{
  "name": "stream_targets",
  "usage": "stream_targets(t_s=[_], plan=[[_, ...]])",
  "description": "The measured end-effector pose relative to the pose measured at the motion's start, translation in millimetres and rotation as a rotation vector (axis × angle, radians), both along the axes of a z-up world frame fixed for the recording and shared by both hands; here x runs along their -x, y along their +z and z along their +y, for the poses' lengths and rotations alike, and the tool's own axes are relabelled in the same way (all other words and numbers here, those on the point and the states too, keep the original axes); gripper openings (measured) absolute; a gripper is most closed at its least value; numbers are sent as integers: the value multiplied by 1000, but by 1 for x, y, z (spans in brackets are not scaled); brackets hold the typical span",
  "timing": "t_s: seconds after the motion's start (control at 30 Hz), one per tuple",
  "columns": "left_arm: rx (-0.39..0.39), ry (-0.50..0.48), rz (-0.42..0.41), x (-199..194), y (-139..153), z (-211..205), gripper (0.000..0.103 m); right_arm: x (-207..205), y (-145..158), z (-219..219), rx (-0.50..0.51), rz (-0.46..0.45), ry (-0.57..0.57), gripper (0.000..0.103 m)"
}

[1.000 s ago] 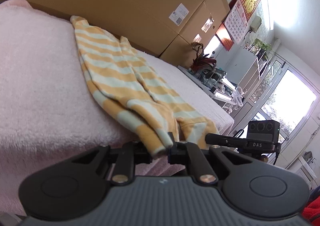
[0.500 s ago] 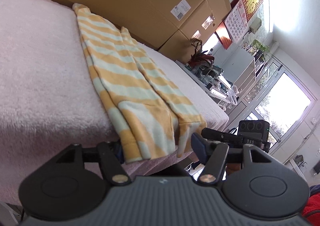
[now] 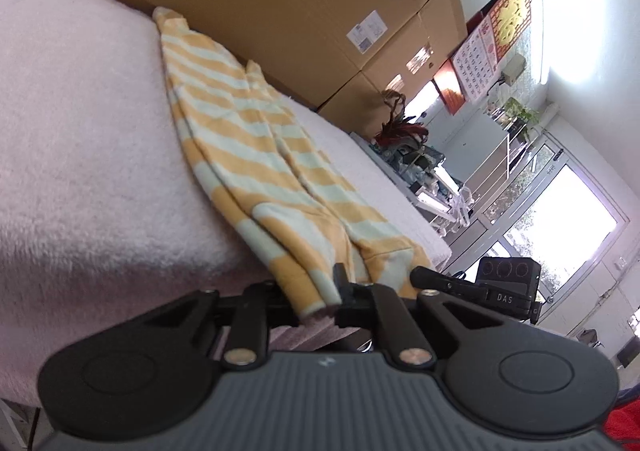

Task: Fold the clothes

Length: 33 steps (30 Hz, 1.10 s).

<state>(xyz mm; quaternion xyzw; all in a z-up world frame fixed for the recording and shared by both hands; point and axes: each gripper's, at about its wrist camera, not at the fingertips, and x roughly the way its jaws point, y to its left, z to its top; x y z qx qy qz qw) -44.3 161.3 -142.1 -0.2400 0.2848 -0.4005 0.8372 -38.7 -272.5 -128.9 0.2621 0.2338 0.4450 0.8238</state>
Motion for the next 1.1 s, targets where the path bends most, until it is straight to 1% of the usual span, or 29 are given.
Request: stream_targets(t_s=[0.1, 0.2, 0.27, 0.3, 0.37, 0.43, 0.47, 0.57, 0.67, 0.83, 0.9, 0.97, 1.1], plan=[[32, 5, -45, 7, 13, 2, 3, 1, 9, -4, -36, -8, 3, 15], [58, 7, -86, 20, 24, 3, 3, 4, 17, -8, -92, -17, 10, 15], [56, 6, -106, 32, 25, 1, 3, 10, 22, -13, -145, -28, 23, 15], [47, 10, -100, 36, 22, -1, 3, 13, 24, -15, -160, -34, 27, 15], [34, 19, -81, 44, 13, -4, 3, 19, 24, -16, -133, -32, 10, 15], [41, 37, -29, 46, -2, -5, 3, 22, 17, -16, -102, -2, -6, 15], [51, 44, -18, 48, -5, -4, 3, 23, 14, -17, -91, 13, -10, 15], [62, 53, -22, 49, 0, -2, 3, 25, 7, -17, -60, 50, -23, 15], [73, 48, -36, 37, 17, -2, 3, 17, 17, -17, -44, 55, -28, 15], [82, 72, -45, 1, 45, -3, 3, -10, 37, -18, -95, 65, -31, 16], [63, 79, -46, -17, 54, -5, 3, -27, 45, -17, -96, 77, -41, 16], [36, 86, -44, -37, 60, -7, 3, -43, 51, -15, -76, 78, -59, 16], [-2, 94, -23, -75, 63, -10, 3, -75, 55, -17, -68, 101, -87, 16]])
